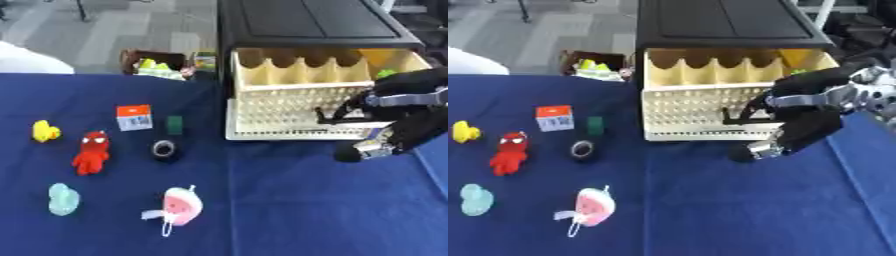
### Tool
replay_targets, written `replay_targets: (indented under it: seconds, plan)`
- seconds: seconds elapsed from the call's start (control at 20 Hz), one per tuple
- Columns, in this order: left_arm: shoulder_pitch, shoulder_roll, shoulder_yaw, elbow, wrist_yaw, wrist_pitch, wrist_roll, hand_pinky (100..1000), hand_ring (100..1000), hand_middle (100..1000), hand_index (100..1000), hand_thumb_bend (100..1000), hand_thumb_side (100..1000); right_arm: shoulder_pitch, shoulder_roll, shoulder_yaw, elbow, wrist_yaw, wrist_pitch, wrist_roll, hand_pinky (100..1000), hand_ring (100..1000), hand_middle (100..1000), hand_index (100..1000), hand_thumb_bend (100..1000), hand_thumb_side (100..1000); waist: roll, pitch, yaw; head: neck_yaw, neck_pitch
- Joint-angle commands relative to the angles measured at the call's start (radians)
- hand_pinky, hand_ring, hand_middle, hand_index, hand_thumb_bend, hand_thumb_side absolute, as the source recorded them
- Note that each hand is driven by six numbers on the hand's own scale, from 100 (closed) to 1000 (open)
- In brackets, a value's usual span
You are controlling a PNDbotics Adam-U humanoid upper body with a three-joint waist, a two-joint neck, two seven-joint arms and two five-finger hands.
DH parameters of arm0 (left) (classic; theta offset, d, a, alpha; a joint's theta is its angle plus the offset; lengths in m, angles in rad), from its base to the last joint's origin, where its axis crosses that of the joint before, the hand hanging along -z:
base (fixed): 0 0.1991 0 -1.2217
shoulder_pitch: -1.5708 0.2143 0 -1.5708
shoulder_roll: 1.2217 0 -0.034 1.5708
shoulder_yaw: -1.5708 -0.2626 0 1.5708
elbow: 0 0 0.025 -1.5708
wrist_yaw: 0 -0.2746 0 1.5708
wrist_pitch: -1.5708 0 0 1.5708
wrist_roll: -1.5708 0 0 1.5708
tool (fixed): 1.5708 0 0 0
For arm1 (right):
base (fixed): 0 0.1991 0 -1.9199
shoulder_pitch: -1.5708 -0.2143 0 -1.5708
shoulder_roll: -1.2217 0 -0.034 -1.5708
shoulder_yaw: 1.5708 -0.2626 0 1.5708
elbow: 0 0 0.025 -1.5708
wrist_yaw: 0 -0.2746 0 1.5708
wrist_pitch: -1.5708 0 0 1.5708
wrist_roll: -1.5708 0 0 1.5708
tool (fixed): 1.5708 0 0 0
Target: Pick up objects from table and place into drawer.
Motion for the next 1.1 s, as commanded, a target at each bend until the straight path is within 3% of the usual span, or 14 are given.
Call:
replay_targets:
  seconds: [0.05, 0.8, 1.1]
  plan:
    - [-0.008, 0.008, 0.000, -0.020, -0.002, 0.003, -0.002, 504, 557, 565, 624, 133, 1000, 0.004, -0.048, -0.021, -0.048, -0.022, 0.020, 0.000, 100, 100, 100, 888, 556, 1000, 0.000, -0.017, -0.001, -0.004, -0.014]
    - [-0.008, 0.006, 0.000, -0.020, -0.003, 0.003, -0.003, 504, 558, 566, 623, 134, 1000, 0.109, -0.110, -0.074, -0.172, -0.086, 0.073, 0.000, 100, 100, 100, 892, 550, 1000, 0.003, -0.015, -0.001, -0.007, -0.018]
    - [-0.007, 0.004, 0.001, -0.020, -0.004, 0.004, -0.003, 505, 558, 566, 623, 134, 1000, 0.096, -0.103, -0.102, -0.173, -0.039, 0.077, -0.009, 100, 100, 100, 909, 531, 1000, 0.004, -0.013, -0.001, -0.003, -0.016]
